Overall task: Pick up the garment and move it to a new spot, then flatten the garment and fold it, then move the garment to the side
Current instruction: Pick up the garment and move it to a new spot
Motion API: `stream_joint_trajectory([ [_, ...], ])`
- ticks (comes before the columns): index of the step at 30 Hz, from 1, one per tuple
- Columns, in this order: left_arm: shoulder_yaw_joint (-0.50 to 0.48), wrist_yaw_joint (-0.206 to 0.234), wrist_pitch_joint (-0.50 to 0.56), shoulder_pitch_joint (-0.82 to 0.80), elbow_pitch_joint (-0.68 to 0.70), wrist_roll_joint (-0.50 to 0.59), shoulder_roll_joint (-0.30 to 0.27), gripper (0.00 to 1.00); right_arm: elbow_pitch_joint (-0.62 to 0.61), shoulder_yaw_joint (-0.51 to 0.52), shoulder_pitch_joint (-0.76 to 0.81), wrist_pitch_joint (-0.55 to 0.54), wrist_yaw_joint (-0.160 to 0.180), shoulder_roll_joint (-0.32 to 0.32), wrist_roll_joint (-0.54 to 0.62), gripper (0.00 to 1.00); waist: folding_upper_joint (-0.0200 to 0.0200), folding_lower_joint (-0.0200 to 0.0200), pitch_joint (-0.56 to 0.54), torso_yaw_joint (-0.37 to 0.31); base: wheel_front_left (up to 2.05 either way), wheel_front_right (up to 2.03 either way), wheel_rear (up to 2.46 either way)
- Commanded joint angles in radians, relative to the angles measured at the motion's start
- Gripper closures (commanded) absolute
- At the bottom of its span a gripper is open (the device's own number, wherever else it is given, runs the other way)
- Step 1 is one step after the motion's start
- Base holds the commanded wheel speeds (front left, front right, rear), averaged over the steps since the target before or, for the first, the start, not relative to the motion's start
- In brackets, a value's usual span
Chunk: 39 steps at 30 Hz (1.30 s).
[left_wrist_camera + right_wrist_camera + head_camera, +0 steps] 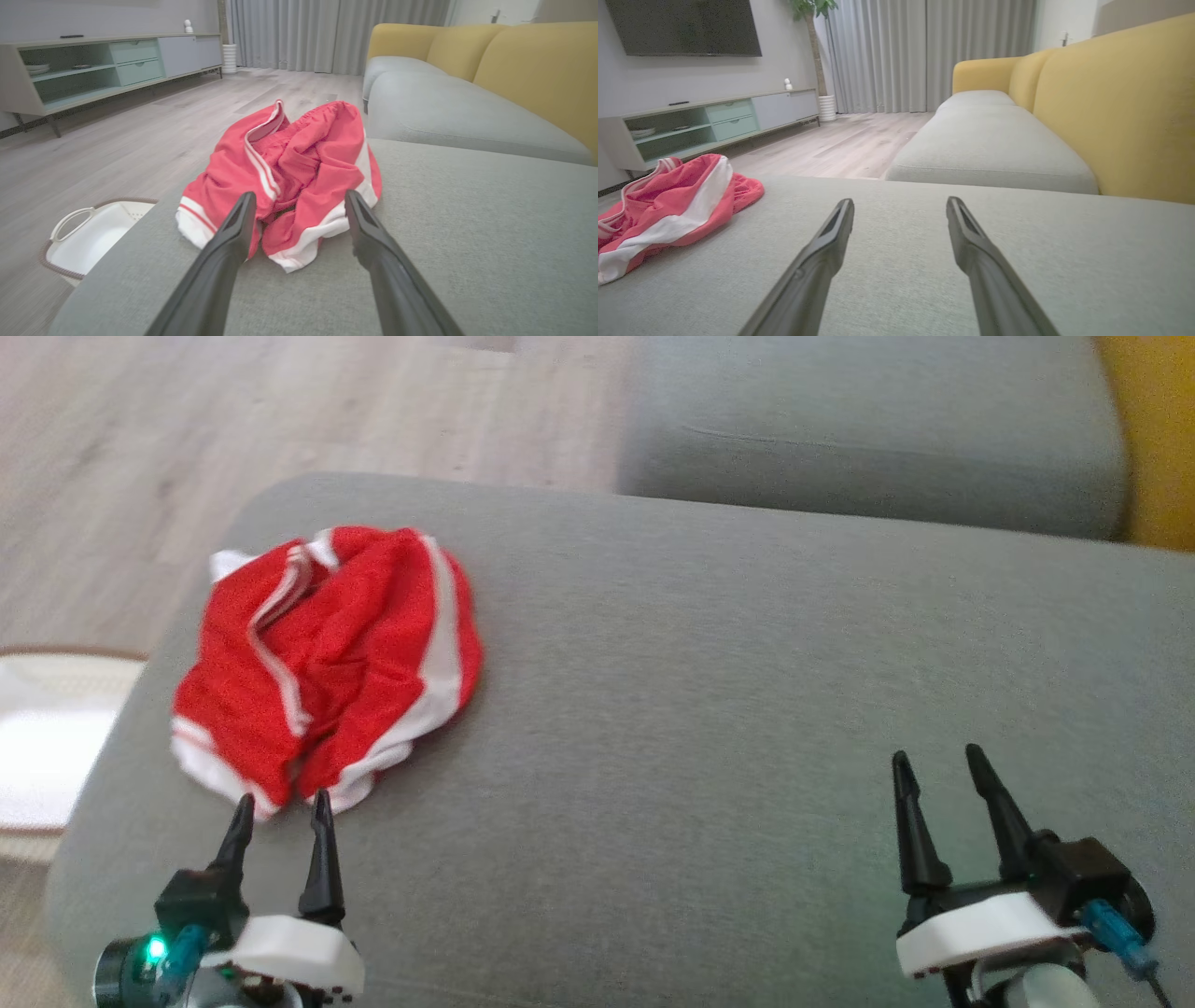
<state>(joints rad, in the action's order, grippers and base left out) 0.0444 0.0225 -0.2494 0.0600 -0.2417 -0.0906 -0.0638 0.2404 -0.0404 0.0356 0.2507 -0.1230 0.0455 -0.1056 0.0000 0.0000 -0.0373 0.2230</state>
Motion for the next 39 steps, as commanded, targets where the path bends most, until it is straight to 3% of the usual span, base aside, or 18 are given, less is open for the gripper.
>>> stream_joint_trajectory([
  [1, -0.04, 0.001, -0.012, -0.028, 0.034, -0.002, -0.007, 0.0, -0.032, -0.031, -0.02, 0.011, -0.008, 0.005, -0.004, 0.0, 0.0, 0.0, -0.007, 0.067, 0.0, 0.0, 0.0],
  [6, -0.052, -0.002, -0.012, -0.013, 0.039, -0.012, -0.005, 0.0, -0.029, -0.056, -0.034, 0.011, -0.008, 0.005, -0.005, 0.0, 0.0, 0.0, -0.003, 0.123, 0.0, 0.0, 0.0],
  [13, -0.05, -0.034, -0.005, -0.066, 0.027, -0.049, -0.006, 0.0, -0.04, -0.078, -0.052, 0.011, -0.008, 0.005, -0.001, 0.0, 0.0, 0.0, 0.046, 0.119, 0.0, 0.0, 0.0],
  [21, -0.076, -0.055, 0.189, -0.363, -0.003, -0.108, -0.055, 0.0, -0.085, -0.089, -0.132, 0.011, -0.008, 0.005, 0.05, 0.0, 0.0, 0.0, 0.23, 0.074, 0.0, 0.0, 0.0],
  [30, -0.131, -0.036, 0.376, -0.741, -0.278, -0.167, -0.129, 0.0, -0.119, -0.141, -0.216, 0.011, -0.008, 0.049, 0.072, 0.0, 0.0, 0.0, 0.408, 0.022, 0.0, 0.0, 0.0],
  [39, -0.147, -0.001, 0.429, -0.889, -0.582, -0.183, -0.165, 0.0, -0.151, -0.144, -0.218, 0.011, -0.008, 0.093, 0.066, 0.0, 0.0, 0.0, 0.456, -0.009, 0.0, 0.0, 0.0],
])
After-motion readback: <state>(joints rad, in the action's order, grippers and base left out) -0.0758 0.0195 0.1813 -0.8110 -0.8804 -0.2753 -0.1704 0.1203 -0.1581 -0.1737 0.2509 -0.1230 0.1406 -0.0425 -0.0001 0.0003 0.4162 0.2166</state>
